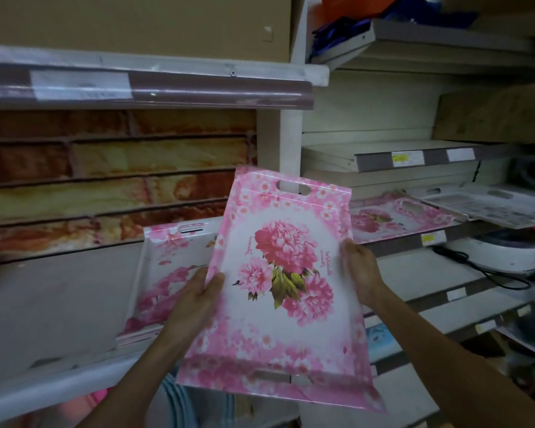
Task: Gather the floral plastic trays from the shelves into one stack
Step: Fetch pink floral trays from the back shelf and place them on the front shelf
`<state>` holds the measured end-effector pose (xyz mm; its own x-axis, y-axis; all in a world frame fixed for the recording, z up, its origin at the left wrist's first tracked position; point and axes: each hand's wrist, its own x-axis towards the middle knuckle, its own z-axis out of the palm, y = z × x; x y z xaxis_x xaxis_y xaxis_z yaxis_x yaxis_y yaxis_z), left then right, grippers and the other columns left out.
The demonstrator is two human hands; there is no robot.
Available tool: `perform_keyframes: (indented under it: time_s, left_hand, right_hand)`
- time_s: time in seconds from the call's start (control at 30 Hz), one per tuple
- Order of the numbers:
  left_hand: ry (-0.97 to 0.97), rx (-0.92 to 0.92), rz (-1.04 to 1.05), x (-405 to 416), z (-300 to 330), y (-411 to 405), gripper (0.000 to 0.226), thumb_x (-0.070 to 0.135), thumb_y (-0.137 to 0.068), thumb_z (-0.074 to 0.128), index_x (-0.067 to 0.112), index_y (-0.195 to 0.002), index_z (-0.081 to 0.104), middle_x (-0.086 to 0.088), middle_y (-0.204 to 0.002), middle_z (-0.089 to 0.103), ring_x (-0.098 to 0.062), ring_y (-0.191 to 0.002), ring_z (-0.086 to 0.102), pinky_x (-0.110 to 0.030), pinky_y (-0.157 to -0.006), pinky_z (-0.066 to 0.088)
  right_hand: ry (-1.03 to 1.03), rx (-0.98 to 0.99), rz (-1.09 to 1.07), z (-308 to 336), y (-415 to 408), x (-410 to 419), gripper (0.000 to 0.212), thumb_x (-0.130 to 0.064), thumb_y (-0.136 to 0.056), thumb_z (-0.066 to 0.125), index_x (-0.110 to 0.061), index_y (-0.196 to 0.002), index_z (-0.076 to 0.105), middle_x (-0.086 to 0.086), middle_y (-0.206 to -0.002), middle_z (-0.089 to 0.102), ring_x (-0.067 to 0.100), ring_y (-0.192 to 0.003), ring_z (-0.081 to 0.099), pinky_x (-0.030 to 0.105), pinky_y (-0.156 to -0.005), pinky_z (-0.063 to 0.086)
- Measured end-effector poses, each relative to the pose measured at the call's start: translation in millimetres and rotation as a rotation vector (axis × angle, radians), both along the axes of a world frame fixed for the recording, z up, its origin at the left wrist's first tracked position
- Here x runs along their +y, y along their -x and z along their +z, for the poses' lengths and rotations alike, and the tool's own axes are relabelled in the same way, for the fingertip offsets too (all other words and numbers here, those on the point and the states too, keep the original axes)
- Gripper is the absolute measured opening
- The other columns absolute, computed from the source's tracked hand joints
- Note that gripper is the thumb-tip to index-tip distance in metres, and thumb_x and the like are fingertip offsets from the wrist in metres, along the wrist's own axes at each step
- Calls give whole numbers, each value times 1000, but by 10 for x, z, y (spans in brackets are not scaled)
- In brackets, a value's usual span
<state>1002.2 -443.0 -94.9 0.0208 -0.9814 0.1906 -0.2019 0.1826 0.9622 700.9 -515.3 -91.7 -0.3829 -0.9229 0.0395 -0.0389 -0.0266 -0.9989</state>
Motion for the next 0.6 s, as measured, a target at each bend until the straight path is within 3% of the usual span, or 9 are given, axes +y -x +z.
perform_keyframes:
  time_s: [0.1, 0.17, 0.27, 0.33, 0.37, 0.47, 0.6]
  left_hand:
    - [29, -21, 77, 42, 1, -220, 25, 42, -98, 46, 29, -114, 62, 14, -94, 75, -2, -78, 71, -14, -54, 53]
    - [30, -16, 132, 56, 15, -388, 26, 41, -98, 47, 25, -106, 65, 9, -91, 76, -4, -72, 71, -14, -49, 51]
    - [21, -3, 189, 63, 48, -642, 26, 41, -98, 48, 24, -100, 67, 8, -89, 76, -3, -67, 71, -14, -47, 50]
    - [11, -7, 233, 29, 70, -790, 26, 40, -99, 47, 24, -95, 67, 5, -81, 76, -7, -61, 69, -17, -46, 49]
    - [5, -11, 261, -4, 77, -865, 26, 38, -100, 47, 23, -93, 67, 2, -75, 73, -11, -57, 65, -21, -47, 48]
    - [-20, -24, 339, -130, 92, -1049, 27, 34, -100, 46, 20, -84, 62, 0, -68, 61, -15, -56, 52, -25, -50, 42]
    - [-29, -14, 403, -272, 96, -1198, 29, 31, -100, 46, 19, -79, 61, 1, -64, 58, -14, -55, 51, -23, -48, 40]
  right_hand:
    - [51, -29, 111, 74, -260, -49, 30, -28, -101, 46, -5, -102, 65, 2, -88, 66, 21, -85, 63, 32, -70, 50]
    - [83, -7, 156, 139, -449, -71, 26, -26, -101, 49, -12, -115, 65, 2, -101, 71, 20, -93, 68, 34, -77, 56]
    - [91, -24, 221, 202, -709, -97, 18, -22, -99, 53, -20, -111, 66, 2, -102, 72, 10, -85, 72, 29, -70, 60]
    - [67, -61, 309, 212, -863, -105, 23, -20, -99, 54, -11, -118, 63, 10, -113, 70, 24, -97, 70, 41, -85, 59]
    - [64, -34, 329, 207, -934, -113, 25, -20, -99, 54, -10, -121, 61, 10, -115, 69, 25, -98, 69, 39, -83, 58]
    - [70, 36, 371, 202, -1118, -123, 14, -21, -98, 56, -20, -111, 62, -1, -106, 69, 14, -87, 68, 19, -59, 54]
    - [40, 82, 443, 202, -1239, -195, 13, -15, -97, 56, -24, -107, 58, -8, -97, 68, 8, -79, 69, 18, -51, 54]
